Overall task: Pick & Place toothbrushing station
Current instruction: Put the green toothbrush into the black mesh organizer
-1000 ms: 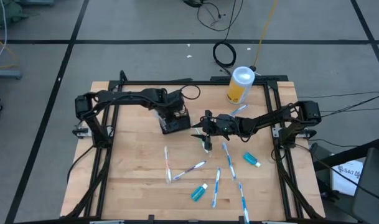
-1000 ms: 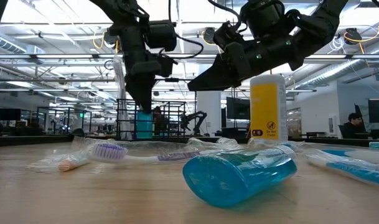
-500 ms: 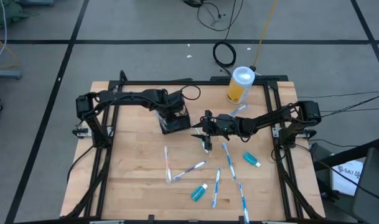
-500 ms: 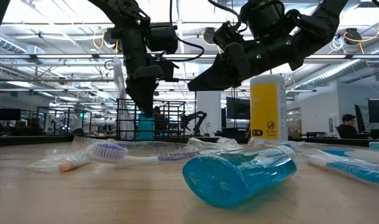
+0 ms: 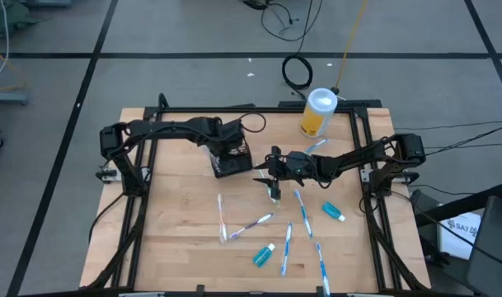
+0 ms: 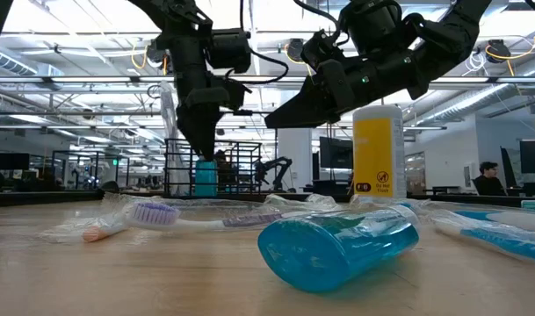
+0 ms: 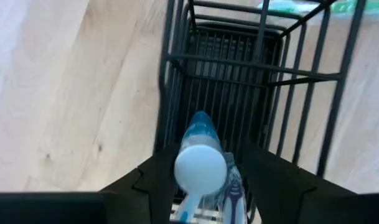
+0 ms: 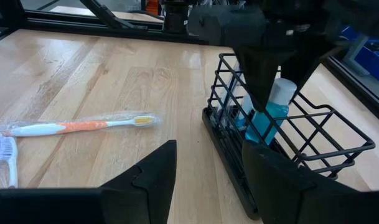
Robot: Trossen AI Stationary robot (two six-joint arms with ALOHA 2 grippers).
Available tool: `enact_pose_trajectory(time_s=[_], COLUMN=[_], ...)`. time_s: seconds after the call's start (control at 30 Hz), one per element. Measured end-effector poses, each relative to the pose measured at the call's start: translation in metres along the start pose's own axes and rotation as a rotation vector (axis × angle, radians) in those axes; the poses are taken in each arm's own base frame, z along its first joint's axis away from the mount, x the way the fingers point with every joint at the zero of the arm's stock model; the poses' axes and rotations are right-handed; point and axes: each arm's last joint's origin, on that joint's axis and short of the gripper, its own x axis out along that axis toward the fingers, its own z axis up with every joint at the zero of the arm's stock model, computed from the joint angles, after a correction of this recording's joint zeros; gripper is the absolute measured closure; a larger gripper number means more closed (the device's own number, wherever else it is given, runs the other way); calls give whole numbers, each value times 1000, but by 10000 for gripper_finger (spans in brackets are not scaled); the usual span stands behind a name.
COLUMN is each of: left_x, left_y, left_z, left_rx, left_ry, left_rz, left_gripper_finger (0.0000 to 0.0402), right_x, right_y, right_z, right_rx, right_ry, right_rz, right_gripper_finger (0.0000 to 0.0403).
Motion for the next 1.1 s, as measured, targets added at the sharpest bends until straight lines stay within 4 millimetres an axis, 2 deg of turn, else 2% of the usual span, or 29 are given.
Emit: enact_pose_trajectory(time_s=[0.37,0.67,0.83,0.97,1.1], left_x=[-29,-72,-111,-141,-149], left_y=[0,-13,-18,-23,-29], left_z=[14,18,3,-21,-52], left_rx=[10,78,128,132,136], left_ry=[-7,-20,-116,-223,-334], left_rz=[26,15,13,56,94], left_gripper_finger=[224,224,224,224,224], right_x=[0,0,0,0,0], right_y=[0,0,-1,0,1], right_z=[1,1,1,0,-6], right_rx=[-2,-2,46,118,207], right_ry=[-8,-8,-6,5,60], right_rz=[0,-2,-3,-1,-2], right_gripper_finger=[224,224,224,224,224])
